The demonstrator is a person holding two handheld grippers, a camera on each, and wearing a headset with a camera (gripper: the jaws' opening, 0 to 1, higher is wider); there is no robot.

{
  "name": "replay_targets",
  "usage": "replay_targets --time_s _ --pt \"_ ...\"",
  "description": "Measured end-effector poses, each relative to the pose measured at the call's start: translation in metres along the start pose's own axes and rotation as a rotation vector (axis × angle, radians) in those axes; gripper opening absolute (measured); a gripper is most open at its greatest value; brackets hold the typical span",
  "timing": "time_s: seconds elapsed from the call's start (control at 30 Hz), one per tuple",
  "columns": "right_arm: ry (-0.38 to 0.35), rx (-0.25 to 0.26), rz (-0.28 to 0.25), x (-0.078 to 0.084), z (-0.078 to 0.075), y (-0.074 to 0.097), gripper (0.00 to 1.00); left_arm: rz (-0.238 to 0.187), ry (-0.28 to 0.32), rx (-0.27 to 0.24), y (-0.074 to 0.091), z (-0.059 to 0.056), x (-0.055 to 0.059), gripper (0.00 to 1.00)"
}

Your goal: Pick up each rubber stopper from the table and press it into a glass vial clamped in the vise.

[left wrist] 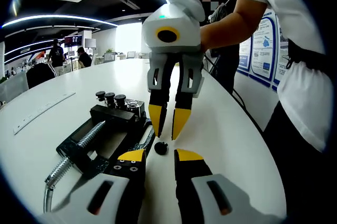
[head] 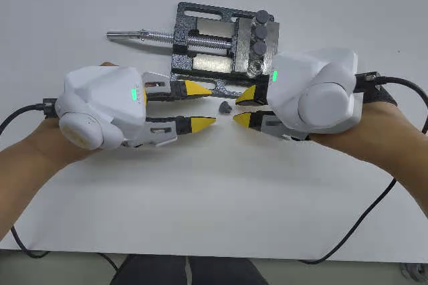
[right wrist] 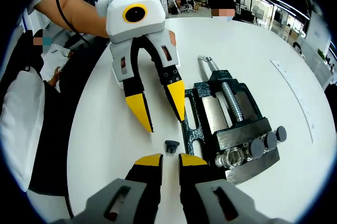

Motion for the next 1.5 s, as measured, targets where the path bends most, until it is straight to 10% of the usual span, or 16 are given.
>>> replay_targets --time_s 1.5 --pt "-0.013 0.057 -0.040 0.002 0.002 -0.009 0.07 -0.004 0.042 -0.026 0.016 0.003 0.005 0.20"
Point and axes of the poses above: the centre of the closed fingertips' face, and the gripper's own axes: y roughly backward along the fingers, z roughly to its left, x roughly out of its underside, the point moved 7 cm from there along y, roughly backward along the fingers, and after that the axes turned 13 degrees about y, right-handed, at the moved point
